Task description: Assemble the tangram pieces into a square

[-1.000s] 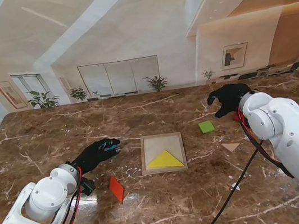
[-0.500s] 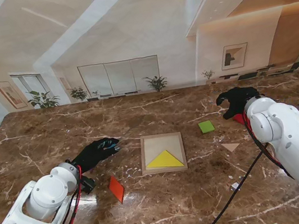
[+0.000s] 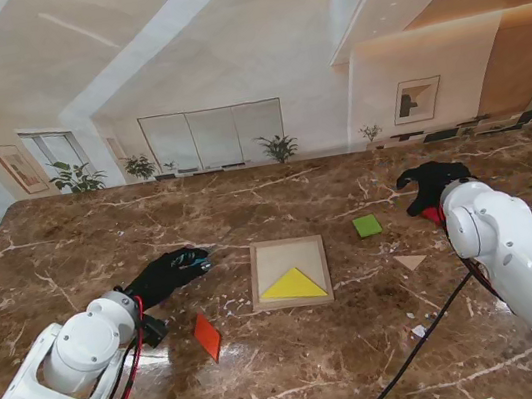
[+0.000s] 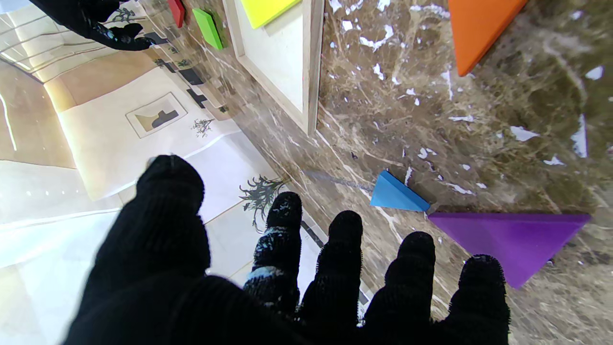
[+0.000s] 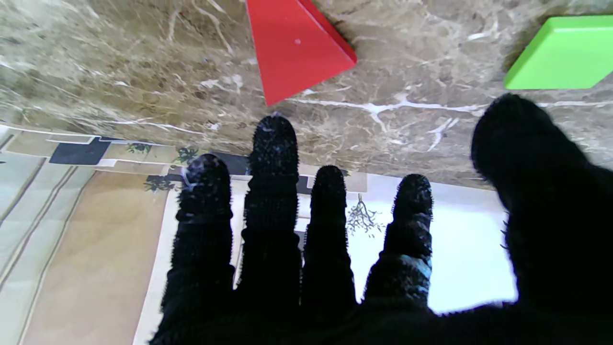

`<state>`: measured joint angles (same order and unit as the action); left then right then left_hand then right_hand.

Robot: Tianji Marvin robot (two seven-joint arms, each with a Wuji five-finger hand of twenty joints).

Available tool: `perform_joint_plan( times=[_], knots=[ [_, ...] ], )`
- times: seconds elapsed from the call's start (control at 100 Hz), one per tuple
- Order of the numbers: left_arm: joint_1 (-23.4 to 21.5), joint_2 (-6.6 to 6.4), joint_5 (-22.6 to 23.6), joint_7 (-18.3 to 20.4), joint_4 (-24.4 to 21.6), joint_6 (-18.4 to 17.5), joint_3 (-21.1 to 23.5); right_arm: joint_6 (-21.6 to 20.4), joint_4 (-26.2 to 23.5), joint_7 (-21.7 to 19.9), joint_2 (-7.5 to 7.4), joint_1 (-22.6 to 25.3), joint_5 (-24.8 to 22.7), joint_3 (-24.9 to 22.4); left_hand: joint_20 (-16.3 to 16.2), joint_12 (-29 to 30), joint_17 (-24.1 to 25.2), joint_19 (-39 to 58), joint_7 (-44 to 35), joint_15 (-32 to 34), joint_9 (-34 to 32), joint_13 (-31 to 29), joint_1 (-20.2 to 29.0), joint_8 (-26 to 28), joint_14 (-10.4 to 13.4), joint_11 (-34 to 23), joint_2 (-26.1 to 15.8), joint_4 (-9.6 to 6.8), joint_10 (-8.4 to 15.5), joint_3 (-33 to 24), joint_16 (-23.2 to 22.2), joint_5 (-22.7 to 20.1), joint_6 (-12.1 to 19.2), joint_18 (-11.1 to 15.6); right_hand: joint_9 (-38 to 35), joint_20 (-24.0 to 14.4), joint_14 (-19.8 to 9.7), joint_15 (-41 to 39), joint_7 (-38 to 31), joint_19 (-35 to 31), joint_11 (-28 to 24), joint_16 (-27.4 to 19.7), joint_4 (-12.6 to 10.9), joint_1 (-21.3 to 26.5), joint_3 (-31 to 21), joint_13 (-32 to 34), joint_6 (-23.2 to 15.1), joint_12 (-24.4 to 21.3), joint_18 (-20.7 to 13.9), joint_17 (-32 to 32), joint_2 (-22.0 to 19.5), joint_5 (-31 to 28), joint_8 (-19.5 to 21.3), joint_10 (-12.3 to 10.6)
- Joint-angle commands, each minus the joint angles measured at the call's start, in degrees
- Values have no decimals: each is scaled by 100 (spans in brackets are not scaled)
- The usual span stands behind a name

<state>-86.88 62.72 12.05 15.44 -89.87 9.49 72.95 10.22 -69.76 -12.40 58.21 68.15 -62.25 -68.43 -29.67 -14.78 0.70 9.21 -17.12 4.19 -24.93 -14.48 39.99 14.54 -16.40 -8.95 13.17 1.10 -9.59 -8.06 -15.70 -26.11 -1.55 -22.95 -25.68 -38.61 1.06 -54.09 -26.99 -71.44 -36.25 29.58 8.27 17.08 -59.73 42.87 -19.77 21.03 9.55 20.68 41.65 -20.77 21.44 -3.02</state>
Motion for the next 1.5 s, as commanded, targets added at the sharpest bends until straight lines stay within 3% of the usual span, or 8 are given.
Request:
perform_joint_plan(
  times=[0.0, 0.14, 0.49, 0.51, 0.54, 0.79, 1.08, 1.49],
  knots=[
    [-34, -8, 33, 13, -19, 49, -2, 68, 107, -110, -23, 24, 11, -23, -149, 20, 55, -146, 33, -93, -100, -4, 85, -117, 105, 17, -187, -102, 14, 116, 45, -59, 64, 116, 166, -109, 20, -37, 228, -45, 4, 57, 3, -129, 79, -128, -152, 13, -27, -79, 11, 178, 102, 24],
    [-63, -12, 66, 13, -65, 115, 18, 108, 200, -165, -42, 58, 5, -42, -150, 19, 54, -145, 30, -94, -97, -1, 77, -116, 106, 15, -194, -101, 18, 122, 45, -60, 72, 117, 234, -114, 9, -19, 413, -53, 71, 52, -17, -147, 119, -151, -125, -34, -53, -86, -110, 264, 113, 72],
    [-143, -44, 202, 89, -235, 273, 95, 235, 726, -133, -55, -238, 259, 271, -152, 19, 54, -144, 25, -91, -105, -7, 79, -116, 100, 11, -199, -103, 21, 123, 43, -53, 76, 121, 493, -120, 18, 3, 1656, -61, 588, 49, -68, -225, 265, -161, 65, -431, -71, -91, -311, 247, 14, 227],
    [-147, -45, 211, 88, -245, 278, 99, 238, 759, -126, -56, -259, 269, 295, -153, 19, 53, -144, 26, -91, -106, -8, 76, -116, 105, 10, -198, -103, 14, 125, 43, -52, 77, 120, 487, -119, 18, 3, 2079, -61, 633, 49, -75, -235, 279, -161, 78, -451, -70, -92, -343, 130, 310, 230],
    [-155, -45, 221, 86, -260, 284, 105, 251, 811, -114, -55, -290, 298, 329, -153, 18, 50, -143, 21, -89, -112, -12, 70, -115, 109, 7, -200, -103, 24, 127, 43, -61, 81, 119, 501, -118, 17, 18, 2219, -60, 660, 43, -81, -247, 285, -168, 83, -463, -73, -95, -387, 127, 398, 241],
    [-196, -60, 253, 130, -326, 362, 120, 425, 1147, -63, -45, -451, 553, 580, -154, 19, 48, -142, 18, -92, -108, -5, 85, -114, 107, 9, -211, -105, 18, 120, 44, -60, 72, 118, 640, -121, 20, 187, 2533, -76, 891, -31, -167, -298, 443, -185, 282, -573, -95, -103, -700, 458, 388, 363],
    [-239, -69, 275, 162, -426, 508, 128, 660, 1464, -16, -25, -583, 820, 884, -154, 15, 45, -142, 5, -88, -159, -20, 88, -113, 107, -7, -233, -104, 3, 121, 43, -102, 60, 118, 640, -108, 94, 303, 2727, -114, 1154, -106, -192, -302, 447, 8, 364, -691, -34, 17, -766, 581, 347, 613],
    [-197, -70, 254, 191, -413, 648, 76, 754, 1452, -91, -34, -641, 789, 961, -152, 15, 40, -142, -1, -88, -187, -30, 98, -117, 107, -16, -264, -102, -1, 126, 44, -135, 60, 122, 750, -102, 80, 276, 2770, -164, 1177, -99, -225, -296, 457, 17, 375, -688, -51, 20, -888, 696, 301, 515]
  ],
)
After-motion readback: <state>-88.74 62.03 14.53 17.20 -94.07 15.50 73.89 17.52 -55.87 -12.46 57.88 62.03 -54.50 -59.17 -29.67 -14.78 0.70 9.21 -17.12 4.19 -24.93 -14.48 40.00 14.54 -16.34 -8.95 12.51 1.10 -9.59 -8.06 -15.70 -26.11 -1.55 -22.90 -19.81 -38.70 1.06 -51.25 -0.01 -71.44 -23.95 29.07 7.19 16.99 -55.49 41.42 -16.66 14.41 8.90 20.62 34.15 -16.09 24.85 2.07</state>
